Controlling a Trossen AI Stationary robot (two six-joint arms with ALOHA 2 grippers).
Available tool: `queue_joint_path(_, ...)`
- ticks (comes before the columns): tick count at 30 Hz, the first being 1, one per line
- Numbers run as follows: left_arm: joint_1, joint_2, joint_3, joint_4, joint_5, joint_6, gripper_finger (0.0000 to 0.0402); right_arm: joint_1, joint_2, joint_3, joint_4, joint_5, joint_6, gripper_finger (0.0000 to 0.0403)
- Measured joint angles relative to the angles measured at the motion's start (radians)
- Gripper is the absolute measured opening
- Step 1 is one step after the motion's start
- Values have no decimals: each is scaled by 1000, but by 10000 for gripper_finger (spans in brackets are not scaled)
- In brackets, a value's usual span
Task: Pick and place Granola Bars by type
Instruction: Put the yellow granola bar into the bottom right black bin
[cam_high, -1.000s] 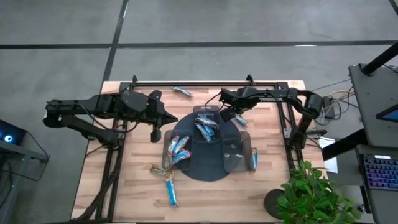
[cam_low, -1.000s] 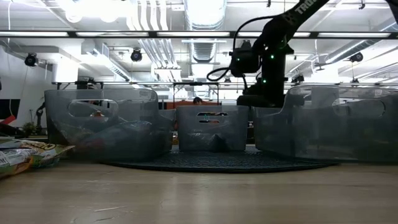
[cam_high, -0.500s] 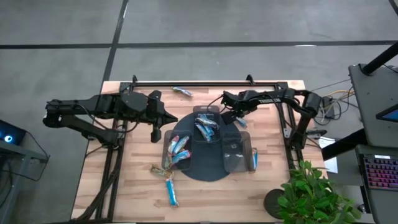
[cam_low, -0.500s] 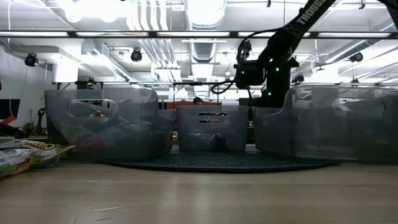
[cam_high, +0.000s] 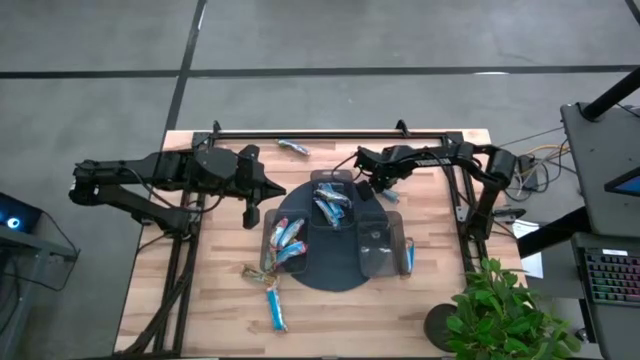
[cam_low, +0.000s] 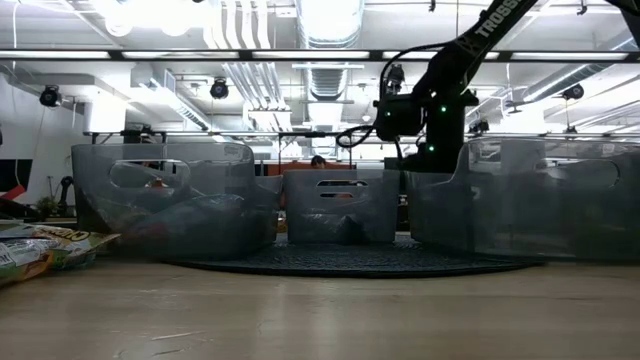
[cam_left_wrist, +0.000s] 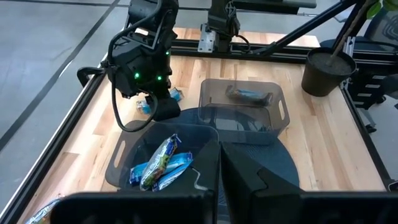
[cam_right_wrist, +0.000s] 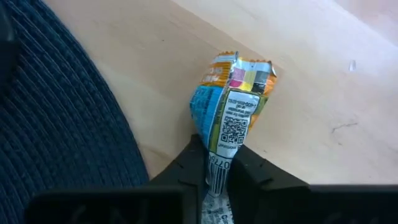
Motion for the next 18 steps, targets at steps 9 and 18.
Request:
queue_joint_path(9,0,0,0,0,0,0,0,2,-152,33,-76,4,-14,28)
queue_joint_path(18,0,0,0,0,0,4,0,118,-433,73,-125,-89,3,28)
